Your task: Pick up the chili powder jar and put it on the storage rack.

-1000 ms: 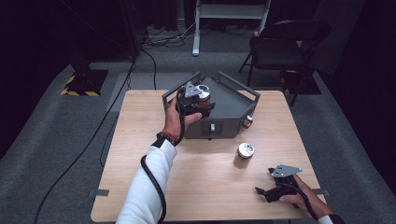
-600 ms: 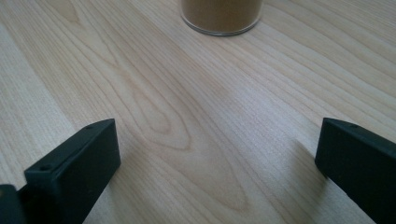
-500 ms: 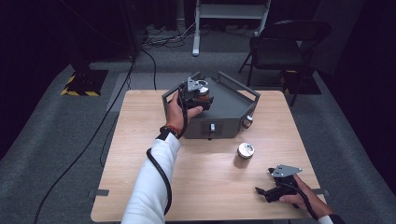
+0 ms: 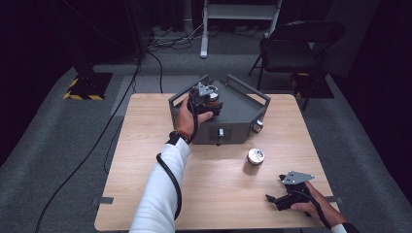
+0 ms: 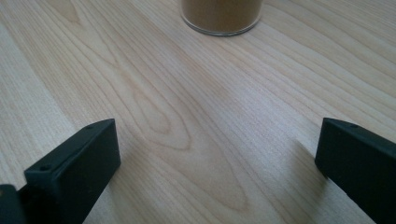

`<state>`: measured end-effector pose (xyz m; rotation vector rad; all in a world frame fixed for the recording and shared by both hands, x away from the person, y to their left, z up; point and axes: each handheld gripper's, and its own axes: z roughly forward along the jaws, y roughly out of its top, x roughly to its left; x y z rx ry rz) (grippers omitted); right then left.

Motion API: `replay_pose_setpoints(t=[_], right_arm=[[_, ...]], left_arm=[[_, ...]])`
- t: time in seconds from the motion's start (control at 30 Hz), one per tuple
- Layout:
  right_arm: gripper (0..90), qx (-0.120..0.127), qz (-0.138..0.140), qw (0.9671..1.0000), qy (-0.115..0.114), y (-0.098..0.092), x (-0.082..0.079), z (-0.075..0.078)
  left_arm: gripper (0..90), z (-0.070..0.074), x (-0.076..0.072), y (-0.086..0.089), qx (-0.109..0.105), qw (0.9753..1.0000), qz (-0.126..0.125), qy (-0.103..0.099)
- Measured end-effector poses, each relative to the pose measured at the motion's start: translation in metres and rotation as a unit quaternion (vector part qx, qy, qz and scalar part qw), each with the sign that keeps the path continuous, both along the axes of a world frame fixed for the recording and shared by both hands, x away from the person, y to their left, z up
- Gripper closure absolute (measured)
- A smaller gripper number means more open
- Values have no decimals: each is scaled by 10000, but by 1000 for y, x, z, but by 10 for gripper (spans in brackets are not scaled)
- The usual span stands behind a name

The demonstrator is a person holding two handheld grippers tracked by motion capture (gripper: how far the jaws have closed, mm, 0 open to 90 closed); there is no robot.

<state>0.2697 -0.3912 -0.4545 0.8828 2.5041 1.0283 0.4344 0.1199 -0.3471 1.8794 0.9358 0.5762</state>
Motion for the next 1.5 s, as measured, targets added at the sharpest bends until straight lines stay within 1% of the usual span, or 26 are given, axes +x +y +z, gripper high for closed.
replay_pose_setpoints(t=[0.33, 0.4, 0.47, 0.7, 0.8, 0.83, 0.87, 1.03, 1.17, 1.23, 1.3, 1.37, 1.4, 1.43, 1.47, 1.5], right_arm=[[0, -6, 9, 10000, -3, 0, 0, 0], [0, -5, 11, 10000, -2, 0, 0, 0], [0, -5, 13, 10000, -1, 0, 0, 0], [0, -6, 18, 10000, 0, 0, 1, 0], [0, -6, 18, 10000, 2, 0, 1, 0], [0, -6, 19, 10000, -1, 0, 1, 0], [0, -6, 18, 10000, 0, 0, 1, 0], [0, -5, 19, 10000, 0, 0, 1, 0], [0, -6, 19, 10000, 0, 0, 1, 0], [0, -6, 19, 10000, 0, 0, 1, 0], [0, -6, 18, 10000, 0, 0, 1, 0], [0, -6, 19, 10000, 0, 0, 1, 0], [0, -7, 21, 10000, 1, 0, 1, 0], [0, -7, 21, 10000, 1, 0, 1, 0], [0, -7, 24, 10000, 1, 0, 1, 0], [0, -7, 24, 10000, 1, 0, 1, 0]], left_arm=[[311, -6, 4, -3, 51, 10000, -26, 80], [311, -7, 4, -2, 5, 10000, -60, 80], [311, -7, 5, -2, 4, 9999, -65, 84], [311, -5, 5, -7, 148, 9998, -55, 136], [311, -4, 5, -8, 179, 9997, -35, 163], [311, -4, 6, -9, 203, 9996, -33, 174], [311, -3, 5, -10, 273, 9995, -38, 163], [310, -3, 7, -9, 212, 9995, -12, 226], [306, -2, 7, -10, 227, 9994, 24, 244], [287, -2, 7, -10, 246, 9994, 7, 253], [244, -2, 6, -13, 337, 9992, 7, 198], [226, -2, 5, -15, 404, 9991, -10, 162], [216, -3, 4, -15, 385, 9991, 30, 149], [186, -3, 4, -15, 385, 9991, 30, 149], [169, -2, 5, -15, 361, 9992, 34, 193], [147, -2, 5, -15, 361, 9992, 34, 193]])
